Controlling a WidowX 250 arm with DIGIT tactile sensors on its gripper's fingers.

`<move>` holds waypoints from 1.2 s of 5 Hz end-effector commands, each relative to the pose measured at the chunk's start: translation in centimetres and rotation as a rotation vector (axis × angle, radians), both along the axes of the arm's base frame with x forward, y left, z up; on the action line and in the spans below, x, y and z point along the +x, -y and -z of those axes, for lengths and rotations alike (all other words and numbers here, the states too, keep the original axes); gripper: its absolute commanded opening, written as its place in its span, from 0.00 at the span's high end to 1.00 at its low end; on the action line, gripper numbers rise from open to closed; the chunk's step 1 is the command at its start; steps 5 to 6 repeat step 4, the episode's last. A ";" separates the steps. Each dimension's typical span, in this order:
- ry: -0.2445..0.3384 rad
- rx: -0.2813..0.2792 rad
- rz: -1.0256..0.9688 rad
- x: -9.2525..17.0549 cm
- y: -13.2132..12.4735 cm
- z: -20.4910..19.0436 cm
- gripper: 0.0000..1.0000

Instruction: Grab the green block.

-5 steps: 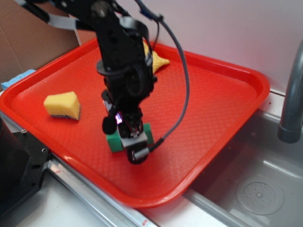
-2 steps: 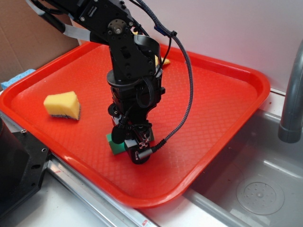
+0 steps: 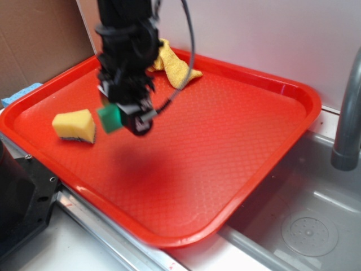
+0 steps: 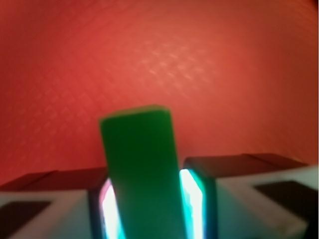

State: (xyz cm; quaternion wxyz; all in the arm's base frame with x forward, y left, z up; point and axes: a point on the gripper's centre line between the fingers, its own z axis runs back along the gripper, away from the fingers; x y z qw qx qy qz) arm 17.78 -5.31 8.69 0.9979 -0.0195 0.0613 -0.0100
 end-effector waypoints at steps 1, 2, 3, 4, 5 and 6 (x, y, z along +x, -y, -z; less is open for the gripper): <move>0.147 0.048 -0.274 -0.6 -4.1 -6.4 1.00; 0.166 0.025 -0.307 -1.1 -4.9 -7.3 1.00; 0.192 -0.026 -0.276 -1.2 -4.6 -7.0 1.00; 0.135 -0.003 -0.237 -0.9 -4.8 -7.0 0.31; 0.135 -0.003 -0.237 -0.9 -4.8 -7.0 0.31; 0.135 -0.003 -0.237 -0.9 -4.8 -7.0 0.31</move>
